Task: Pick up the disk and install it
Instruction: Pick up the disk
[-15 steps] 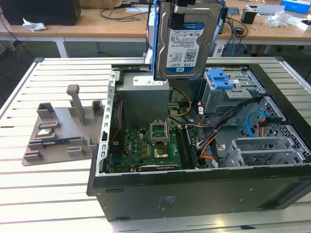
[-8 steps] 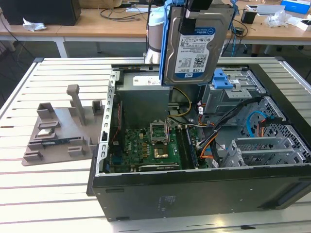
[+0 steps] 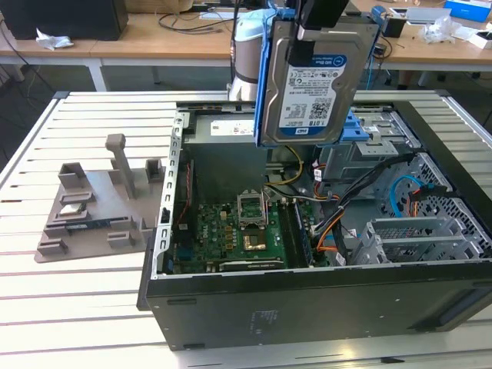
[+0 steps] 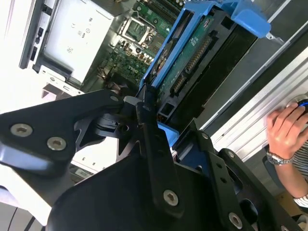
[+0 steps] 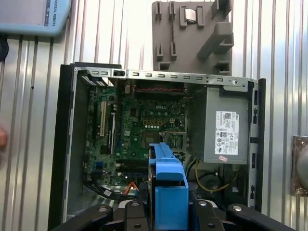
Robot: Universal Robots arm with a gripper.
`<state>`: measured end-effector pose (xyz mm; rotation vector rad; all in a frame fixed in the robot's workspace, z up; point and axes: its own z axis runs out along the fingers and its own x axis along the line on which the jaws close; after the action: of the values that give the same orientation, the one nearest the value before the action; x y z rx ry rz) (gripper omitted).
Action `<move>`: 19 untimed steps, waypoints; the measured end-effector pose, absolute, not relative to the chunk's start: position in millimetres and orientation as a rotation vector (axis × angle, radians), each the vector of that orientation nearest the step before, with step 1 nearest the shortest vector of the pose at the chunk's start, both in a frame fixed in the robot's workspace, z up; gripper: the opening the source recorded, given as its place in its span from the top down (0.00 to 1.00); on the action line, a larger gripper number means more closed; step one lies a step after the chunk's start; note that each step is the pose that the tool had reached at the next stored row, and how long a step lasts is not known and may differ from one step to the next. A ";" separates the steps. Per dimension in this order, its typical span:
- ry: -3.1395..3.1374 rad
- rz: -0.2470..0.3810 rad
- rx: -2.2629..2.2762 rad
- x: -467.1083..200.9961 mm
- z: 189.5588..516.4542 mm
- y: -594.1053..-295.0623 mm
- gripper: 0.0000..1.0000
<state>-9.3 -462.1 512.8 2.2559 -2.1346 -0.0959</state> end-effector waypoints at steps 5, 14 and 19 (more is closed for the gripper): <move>-2.142 -0.096 2.249 -8.0 512.2 -477.5 0.63; -2.152 -0.097 2.240 -6.8 512.0 -497.3 0.63; -2.154 -0.097 2.237 -3.7 511.3 -507.1 0.63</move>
<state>-3.7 -507.1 511.3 2.2370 -2.1539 -0.0974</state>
